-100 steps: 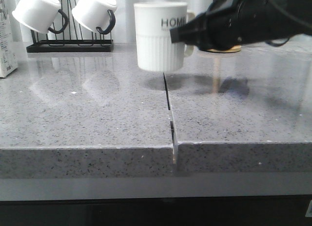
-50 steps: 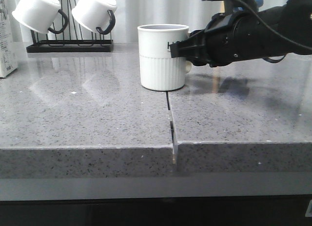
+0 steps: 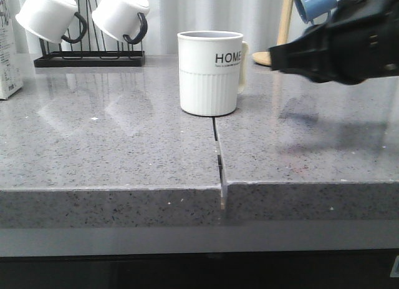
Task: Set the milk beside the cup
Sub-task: 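Carry the mug toward the table center and set it down, then release the mug and withdraw the right gripper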
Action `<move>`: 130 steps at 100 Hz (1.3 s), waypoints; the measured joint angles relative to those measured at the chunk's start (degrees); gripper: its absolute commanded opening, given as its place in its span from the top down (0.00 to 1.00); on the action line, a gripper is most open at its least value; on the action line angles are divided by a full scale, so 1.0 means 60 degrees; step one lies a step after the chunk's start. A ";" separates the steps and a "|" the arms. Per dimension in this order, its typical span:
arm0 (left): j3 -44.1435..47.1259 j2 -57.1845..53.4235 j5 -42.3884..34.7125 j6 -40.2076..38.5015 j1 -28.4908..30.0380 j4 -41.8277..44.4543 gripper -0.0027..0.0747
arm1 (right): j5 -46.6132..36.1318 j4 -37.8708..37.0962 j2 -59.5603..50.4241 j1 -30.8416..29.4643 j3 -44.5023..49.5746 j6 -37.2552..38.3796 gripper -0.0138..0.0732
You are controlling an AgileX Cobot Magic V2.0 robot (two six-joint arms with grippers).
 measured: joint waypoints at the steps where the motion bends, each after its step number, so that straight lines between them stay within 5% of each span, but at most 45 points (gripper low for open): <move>1: 0.0000 0.0000 0.0000 0.0000 0.0000 0.0000 0.99 | 0.0000 0.0000 -0.0080 0.0000 0.0056 0.0000 0.89; 25: 0.0000 0.0000 0.0000 0.0000 0.0000 0.0000 0.99 | 0.0854 0.0000 -0.3199 0.0000 0.1551 0.0000 0.91; 86: 0.0000 0.0000 -0.0040 0.0000 0.0000 0.0059 0.99 | 0.8434 0.0230 -1.0448 0.0000 0.1835 0.0229 0.91; 130: -0.0106 0.0000 -0.1176 0.0000 0.0000 0.0059 0.99 | 1.1272 0.0448 -1.2118 0.0000 0.1835 0.0300 0.91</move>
